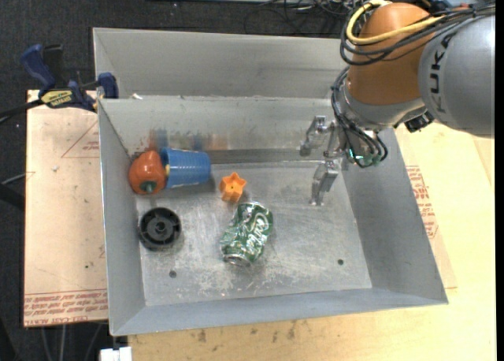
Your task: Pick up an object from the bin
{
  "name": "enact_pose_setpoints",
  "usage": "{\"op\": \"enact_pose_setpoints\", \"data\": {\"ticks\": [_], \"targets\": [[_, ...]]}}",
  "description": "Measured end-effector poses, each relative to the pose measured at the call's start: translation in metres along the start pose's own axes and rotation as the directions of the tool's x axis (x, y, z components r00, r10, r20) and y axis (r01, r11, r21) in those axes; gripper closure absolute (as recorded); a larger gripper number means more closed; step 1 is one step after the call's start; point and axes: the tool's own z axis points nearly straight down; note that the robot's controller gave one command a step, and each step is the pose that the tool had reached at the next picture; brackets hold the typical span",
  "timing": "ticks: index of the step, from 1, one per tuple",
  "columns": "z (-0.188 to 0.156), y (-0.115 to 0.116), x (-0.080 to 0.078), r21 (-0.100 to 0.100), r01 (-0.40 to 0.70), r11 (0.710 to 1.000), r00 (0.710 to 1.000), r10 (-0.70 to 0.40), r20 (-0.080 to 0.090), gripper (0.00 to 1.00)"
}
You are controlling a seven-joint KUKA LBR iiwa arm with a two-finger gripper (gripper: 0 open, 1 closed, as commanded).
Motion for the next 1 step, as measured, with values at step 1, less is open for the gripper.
{"op": "enact_pose_setpoints", "data": {"ticks": [1], "targets": [[-0.0048,0.0000,-0.0017,0.001,0.001,1.000,1.000,-0.001,0.008,0.00]]}}
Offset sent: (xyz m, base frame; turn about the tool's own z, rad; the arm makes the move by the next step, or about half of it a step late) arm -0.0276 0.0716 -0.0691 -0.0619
